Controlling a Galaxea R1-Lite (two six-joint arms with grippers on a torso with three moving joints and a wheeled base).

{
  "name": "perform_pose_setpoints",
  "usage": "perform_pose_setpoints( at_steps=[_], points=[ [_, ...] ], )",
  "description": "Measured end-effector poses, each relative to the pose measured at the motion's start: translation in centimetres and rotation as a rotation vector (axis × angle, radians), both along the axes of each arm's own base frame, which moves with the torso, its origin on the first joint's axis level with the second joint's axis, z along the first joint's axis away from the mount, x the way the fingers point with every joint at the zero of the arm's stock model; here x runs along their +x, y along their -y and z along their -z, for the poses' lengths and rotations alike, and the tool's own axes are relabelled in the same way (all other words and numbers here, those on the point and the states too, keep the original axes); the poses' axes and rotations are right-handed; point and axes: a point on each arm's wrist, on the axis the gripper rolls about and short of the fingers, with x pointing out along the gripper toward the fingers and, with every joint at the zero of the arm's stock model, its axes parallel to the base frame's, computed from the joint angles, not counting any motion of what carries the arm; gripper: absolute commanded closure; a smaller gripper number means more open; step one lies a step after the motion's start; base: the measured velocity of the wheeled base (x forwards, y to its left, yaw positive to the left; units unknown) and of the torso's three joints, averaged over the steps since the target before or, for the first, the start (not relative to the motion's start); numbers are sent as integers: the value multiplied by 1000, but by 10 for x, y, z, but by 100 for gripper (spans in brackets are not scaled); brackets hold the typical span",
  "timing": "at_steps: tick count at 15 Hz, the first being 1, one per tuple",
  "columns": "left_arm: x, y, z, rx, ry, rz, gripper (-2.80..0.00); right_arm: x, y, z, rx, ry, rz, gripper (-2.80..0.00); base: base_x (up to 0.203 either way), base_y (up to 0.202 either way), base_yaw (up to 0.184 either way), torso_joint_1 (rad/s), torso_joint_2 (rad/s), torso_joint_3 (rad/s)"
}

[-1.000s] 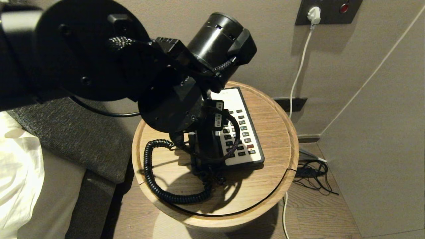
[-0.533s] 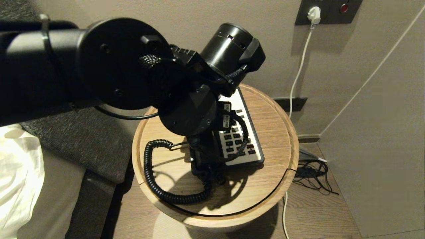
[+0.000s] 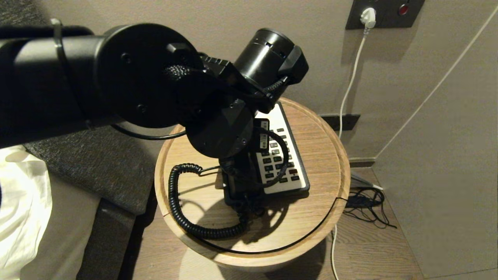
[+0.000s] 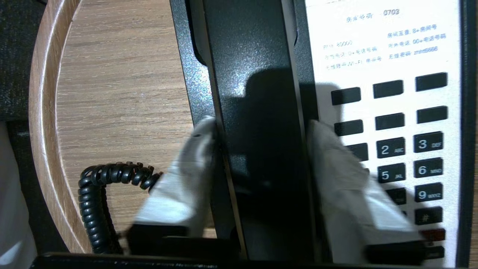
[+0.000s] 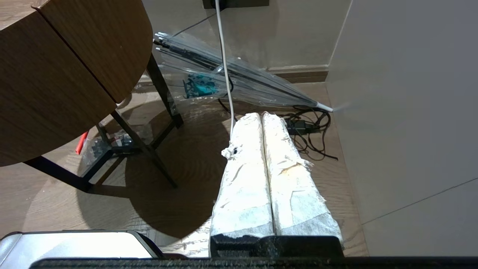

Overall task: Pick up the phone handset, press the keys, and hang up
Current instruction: Pick up the desk phone handset

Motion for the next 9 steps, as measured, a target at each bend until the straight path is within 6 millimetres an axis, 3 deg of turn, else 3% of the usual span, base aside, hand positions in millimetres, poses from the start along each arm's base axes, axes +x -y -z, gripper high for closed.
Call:
perform_pose_setpoints(
  at_steps=[9],
  points=[
    [-7, -3, -12, -50, 32, 8, 0, 0, 0, 0, 0, 0, 0, 0, 0, 0, 0, 0, 0, 0]
  ],
)
